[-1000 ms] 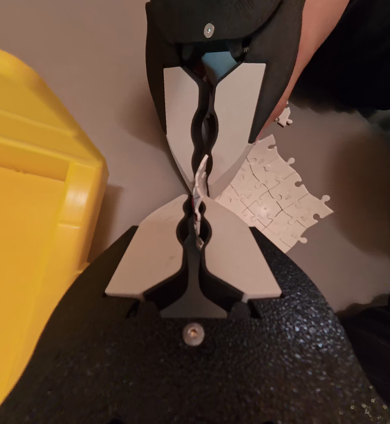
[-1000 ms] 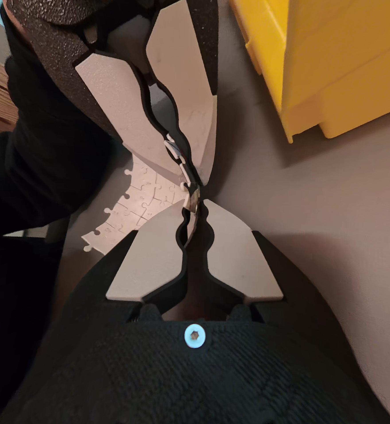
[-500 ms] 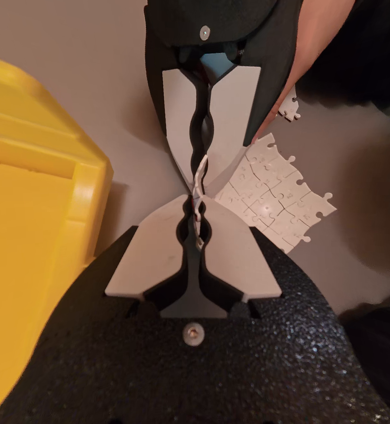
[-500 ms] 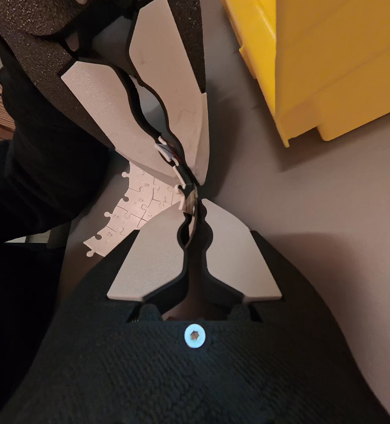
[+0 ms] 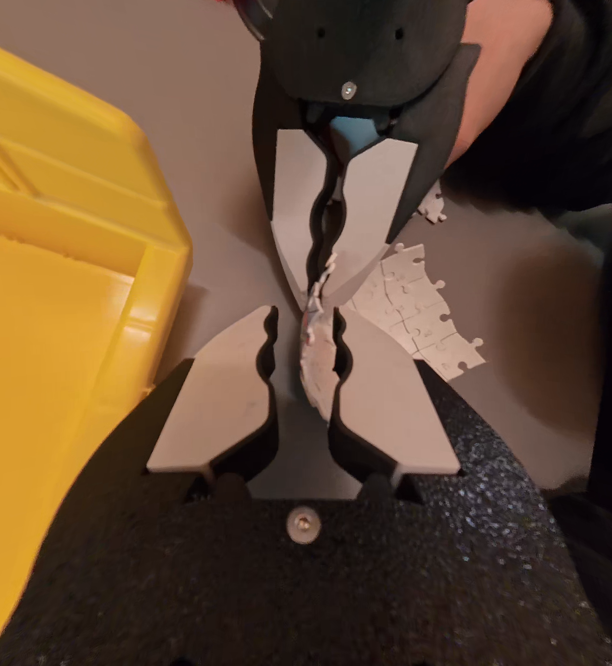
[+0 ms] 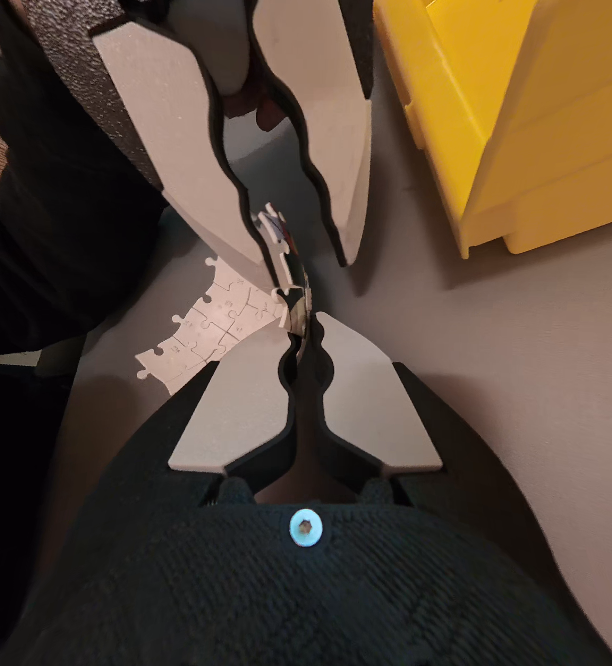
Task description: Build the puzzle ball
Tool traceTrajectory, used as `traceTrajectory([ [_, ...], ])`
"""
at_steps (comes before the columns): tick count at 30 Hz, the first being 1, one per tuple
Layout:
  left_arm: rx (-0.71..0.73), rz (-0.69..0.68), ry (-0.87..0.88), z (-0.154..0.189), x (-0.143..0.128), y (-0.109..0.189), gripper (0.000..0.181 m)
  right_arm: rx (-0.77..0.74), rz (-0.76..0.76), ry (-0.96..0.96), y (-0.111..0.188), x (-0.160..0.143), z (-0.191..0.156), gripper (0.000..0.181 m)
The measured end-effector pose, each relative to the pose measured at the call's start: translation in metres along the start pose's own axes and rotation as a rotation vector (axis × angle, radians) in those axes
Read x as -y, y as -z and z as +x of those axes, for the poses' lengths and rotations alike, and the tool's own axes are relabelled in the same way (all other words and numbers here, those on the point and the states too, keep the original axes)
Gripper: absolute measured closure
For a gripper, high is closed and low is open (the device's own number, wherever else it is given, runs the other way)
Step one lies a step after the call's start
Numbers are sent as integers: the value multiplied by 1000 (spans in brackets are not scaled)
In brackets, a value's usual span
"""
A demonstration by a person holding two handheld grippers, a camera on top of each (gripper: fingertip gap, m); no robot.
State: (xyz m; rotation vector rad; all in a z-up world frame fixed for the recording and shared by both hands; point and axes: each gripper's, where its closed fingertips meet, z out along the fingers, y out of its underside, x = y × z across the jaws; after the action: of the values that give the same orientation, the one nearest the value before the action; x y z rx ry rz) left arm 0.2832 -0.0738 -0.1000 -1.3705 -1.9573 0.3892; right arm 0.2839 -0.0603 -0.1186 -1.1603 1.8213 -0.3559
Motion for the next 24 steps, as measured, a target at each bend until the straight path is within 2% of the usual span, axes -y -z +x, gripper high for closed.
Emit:
traceTrajectory([
  [4,12,-18,2,0,-4,5,153,-21,8,8,2,1,3,177],
  [18,43,-123,59,-8,-22,3,179,-45,14,26,1,3,5,177],
  [24,53,-136,115,-9,-22,4,179,-49,34,-26,0,4,8,177],
])
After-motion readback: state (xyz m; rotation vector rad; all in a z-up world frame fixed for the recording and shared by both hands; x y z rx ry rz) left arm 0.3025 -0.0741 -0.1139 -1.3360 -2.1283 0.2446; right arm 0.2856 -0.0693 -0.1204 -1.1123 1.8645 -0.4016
